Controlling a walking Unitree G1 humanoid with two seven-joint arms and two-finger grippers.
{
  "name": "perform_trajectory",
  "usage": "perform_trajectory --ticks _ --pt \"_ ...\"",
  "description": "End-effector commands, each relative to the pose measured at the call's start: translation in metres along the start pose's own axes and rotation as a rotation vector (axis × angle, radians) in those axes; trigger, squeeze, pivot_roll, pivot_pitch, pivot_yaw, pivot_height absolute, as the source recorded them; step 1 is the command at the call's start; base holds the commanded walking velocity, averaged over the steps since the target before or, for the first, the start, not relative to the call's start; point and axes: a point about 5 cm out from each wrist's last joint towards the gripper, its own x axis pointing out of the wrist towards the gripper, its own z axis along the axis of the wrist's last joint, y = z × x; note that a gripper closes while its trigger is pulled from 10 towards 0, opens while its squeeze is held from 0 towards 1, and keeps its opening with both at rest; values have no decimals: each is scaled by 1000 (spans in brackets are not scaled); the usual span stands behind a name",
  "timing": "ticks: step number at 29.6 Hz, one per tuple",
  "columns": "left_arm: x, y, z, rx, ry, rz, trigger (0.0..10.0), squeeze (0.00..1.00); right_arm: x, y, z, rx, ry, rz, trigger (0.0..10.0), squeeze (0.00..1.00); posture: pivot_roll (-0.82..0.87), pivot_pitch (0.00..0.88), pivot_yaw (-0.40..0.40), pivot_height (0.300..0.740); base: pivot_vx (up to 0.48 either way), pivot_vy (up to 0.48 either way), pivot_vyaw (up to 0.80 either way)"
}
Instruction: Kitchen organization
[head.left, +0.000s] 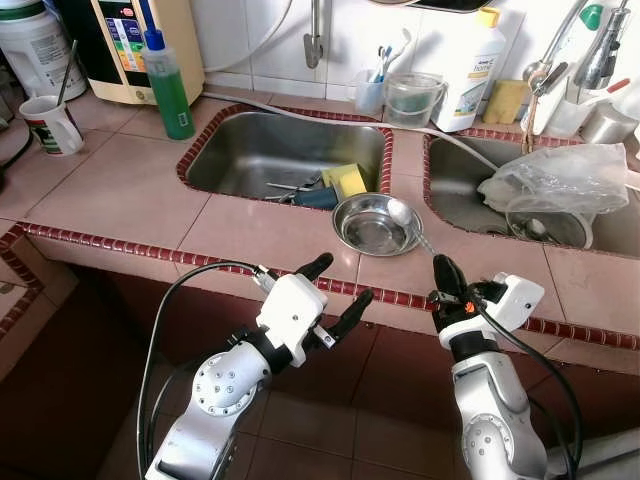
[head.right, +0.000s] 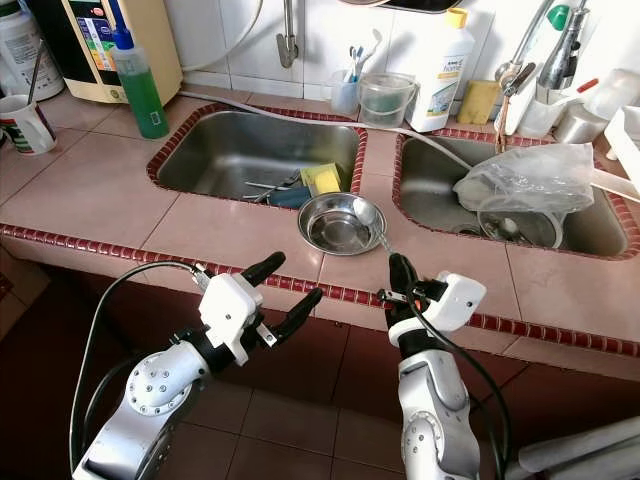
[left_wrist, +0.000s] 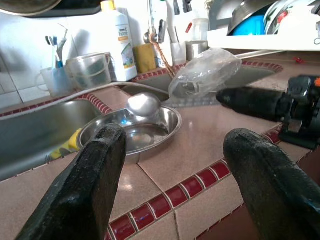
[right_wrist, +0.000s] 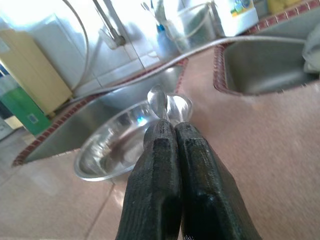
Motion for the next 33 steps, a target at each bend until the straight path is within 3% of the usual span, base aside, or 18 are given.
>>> perform_trajectory --ticks 1,9,15,16,19,24,28,33 --pt "1 1 0 -7 -8 8 10000 0 4 11 5 16 -39 37 10000 0 -9 80 -15 740 0 0 0" --pt "2 14 1 -23 -16 77 10000 0 12 21 12 -60 -57 111 10000 0 -8 73 -22 740 0 0 0" --pt "3 46 3 -41 -25 225 10000 0 22 24 18 -153 -74 161 10000 0 -9 60 -29 740 0 0 0" --pt "3 56 5 -52 -34 275 10000 0 26 26 20 -192 -82 181 10000 0 -9 58 -28 740 0 0 0" --pt "3 66 5 -10 -25 324 10000 0 32 30 22 -302 -86 219 10000 0 -5 52 -33 740 0 0 0" --pt "2 76 4 -20 -20 400 10000 0 36 29 20 -332 -86 219 10000 0 3 42 -43 740 0 0 0" --pt "0 86 -9 13 91 509 10000 0 37 32 18 -346 -90 232 10000 0 5 47 -44 740 0 0 0" --pt "-2 93 -10 -22 96 564 10000 0 39 34 18 -369 -99 244 10000 0 4 48 -45 740 0 0 0"
